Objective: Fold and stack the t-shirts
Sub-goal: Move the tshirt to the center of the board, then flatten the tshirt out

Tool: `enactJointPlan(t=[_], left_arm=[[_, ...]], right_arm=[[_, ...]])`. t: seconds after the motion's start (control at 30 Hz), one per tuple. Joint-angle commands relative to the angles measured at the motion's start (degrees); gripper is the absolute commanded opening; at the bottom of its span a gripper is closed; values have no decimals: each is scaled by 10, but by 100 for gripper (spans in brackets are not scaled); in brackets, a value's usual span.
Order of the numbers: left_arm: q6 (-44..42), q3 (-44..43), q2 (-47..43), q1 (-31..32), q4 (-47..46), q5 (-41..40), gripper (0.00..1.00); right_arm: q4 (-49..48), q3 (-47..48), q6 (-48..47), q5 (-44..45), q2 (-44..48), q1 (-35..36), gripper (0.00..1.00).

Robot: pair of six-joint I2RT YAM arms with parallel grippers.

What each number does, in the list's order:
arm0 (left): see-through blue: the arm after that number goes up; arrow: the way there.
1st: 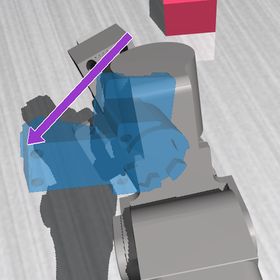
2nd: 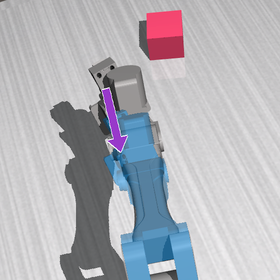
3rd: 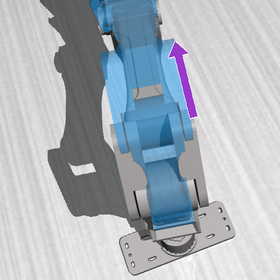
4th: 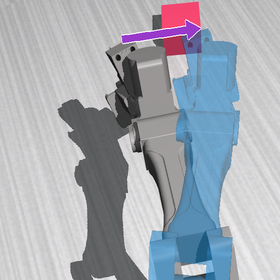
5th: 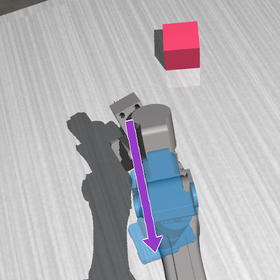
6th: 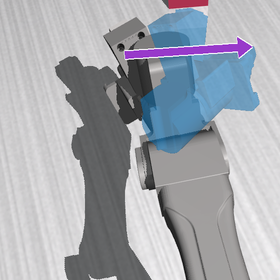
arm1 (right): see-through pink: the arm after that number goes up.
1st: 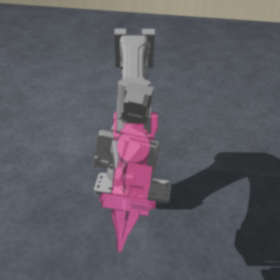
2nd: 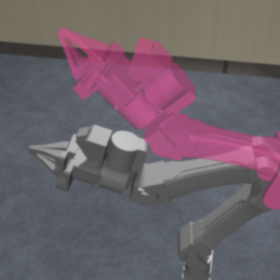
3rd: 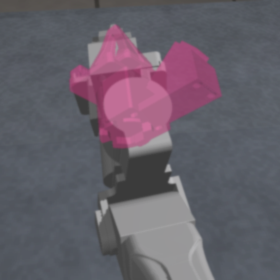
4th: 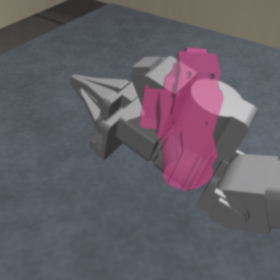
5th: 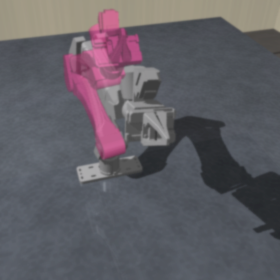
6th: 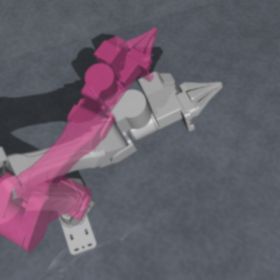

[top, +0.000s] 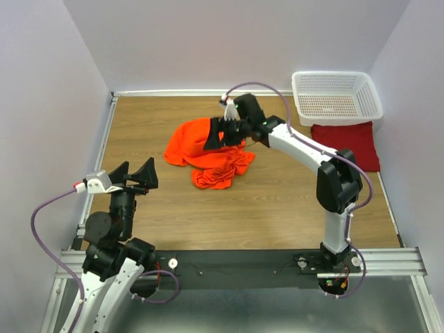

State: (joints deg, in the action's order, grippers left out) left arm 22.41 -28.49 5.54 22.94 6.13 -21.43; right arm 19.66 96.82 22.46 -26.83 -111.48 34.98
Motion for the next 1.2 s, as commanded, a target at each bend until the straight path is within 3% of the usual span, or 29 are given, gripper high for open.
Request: enactJointPlan(t=[0.0, 0.17, 0.4, 0.53, 0.7, 0.83, 1.17], left_arm=[[47, 18, 60, -2, -25, 19, 98], [109, 23, 172, -2, -77, 23, 99], [160, -25, 413, -12, -118, -20, 99], [185, -65, 502, -66, -94, 1, 98], [157, -89, 596, -185, -131, 68, 99], [120, -133, 712, -246, -142, 130, 99], [37, -249, 905, -271, -123, 261, 98]], right_arm=[[23, -50, -24, 60, 46, 2, 87], [52, -117, -61, 136, 66, 3, 82], [46, -197, -112, 104, 58, 4, 64], [40, -218, -116, 88, 69, 13, 59], [28, -247, -105, 78, 71, 38, 59], [20, -254, -93, 91, 54, 54, 59], [-3, -244, -64, 117, 18, 68, 61]])
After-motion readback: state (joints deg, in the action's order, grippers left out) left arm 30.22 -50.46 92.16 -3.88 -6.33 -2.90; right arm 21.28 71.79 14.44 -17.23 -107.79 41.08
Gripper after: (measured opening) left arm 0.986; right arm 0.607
